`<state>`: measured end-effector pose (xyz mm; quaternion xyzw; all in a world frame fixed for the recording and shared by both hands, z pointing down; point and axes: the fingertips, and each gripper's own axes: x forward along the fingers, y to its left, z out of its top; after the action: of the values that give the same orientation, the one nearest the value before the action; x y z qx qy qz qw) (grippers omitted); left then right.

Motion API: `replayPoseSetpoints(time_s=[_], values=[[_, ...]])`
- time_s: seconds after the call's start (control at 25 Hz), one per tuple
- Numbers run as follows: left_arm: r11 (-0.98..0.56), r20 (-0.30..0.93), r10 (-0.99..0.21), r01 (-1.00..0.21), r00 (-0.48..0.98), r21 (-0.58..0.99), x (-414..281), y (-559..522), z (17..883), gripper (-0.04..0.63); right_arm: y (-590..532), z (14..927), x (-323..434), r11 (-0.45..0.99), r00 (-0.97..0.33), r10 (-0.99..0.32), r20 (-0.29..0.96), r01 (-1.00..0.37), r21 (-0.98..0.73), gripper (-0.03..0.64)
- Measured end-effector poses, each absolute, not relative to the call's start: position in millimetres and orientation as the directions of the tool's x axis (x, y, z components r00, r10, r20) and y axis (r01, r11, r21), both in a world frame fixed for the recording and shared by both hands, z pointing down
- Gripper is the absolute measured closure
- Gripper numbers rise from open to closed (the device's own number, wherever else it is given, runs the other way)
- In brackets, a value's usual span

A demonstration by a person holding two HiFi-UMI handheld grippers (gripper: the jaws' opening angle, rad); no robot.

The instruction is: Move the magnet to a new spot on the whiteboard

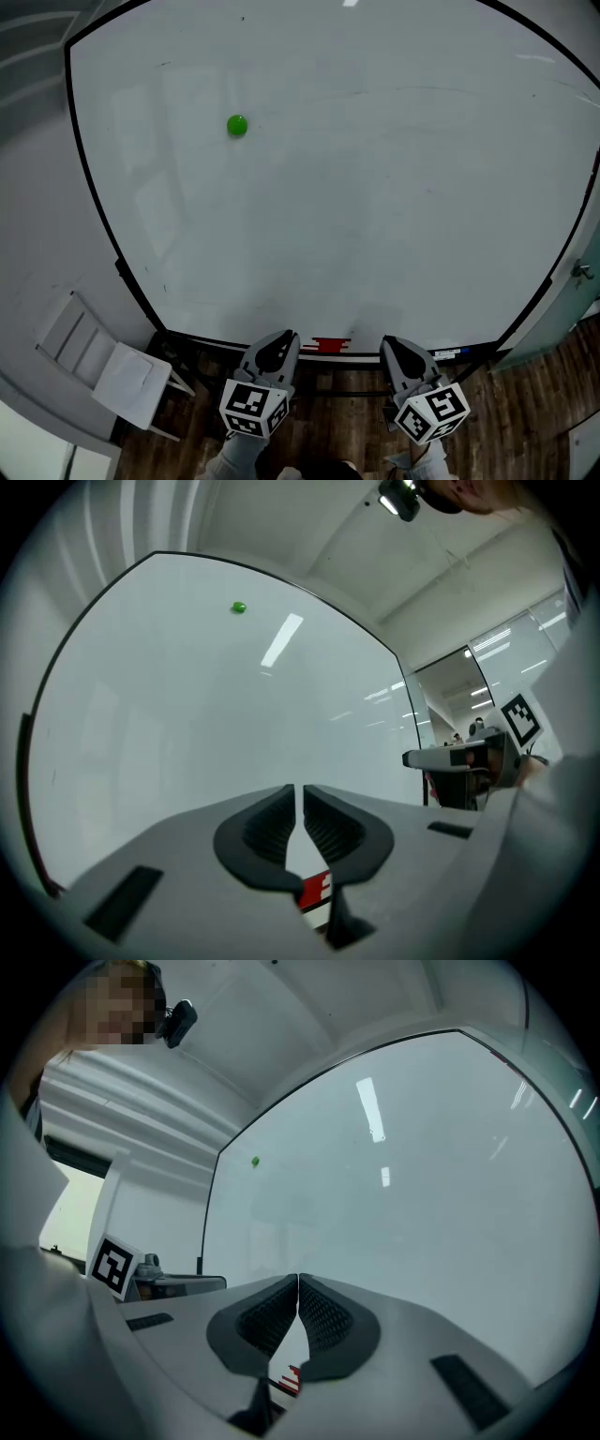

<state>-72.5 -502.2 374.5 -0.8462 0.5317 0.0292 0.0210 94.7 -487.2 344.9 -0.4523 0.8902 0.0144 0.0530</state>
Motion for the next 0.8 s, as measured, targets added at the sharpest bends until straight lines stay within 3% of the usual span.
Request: replayPoseSetpoints(time_s=[0.28,0.8], values=[[-0.430,-0.038,-0.902,-0.902,0.429,0.040,-74.4,-493.1,409.5,0.586,-481.1,376.0,92.6,0.591,-0.588,-0.806,-0.067,-0.806,-0.023,0.589],[-0.539,0.017,-0.841,-0.841,0.540,0.058,-45.7,-471.9,449.1,0.586,-468.7,439.5,98.3,0.571,-0.573,-0.818,0.053,-0.820,-0.052,0.589]])
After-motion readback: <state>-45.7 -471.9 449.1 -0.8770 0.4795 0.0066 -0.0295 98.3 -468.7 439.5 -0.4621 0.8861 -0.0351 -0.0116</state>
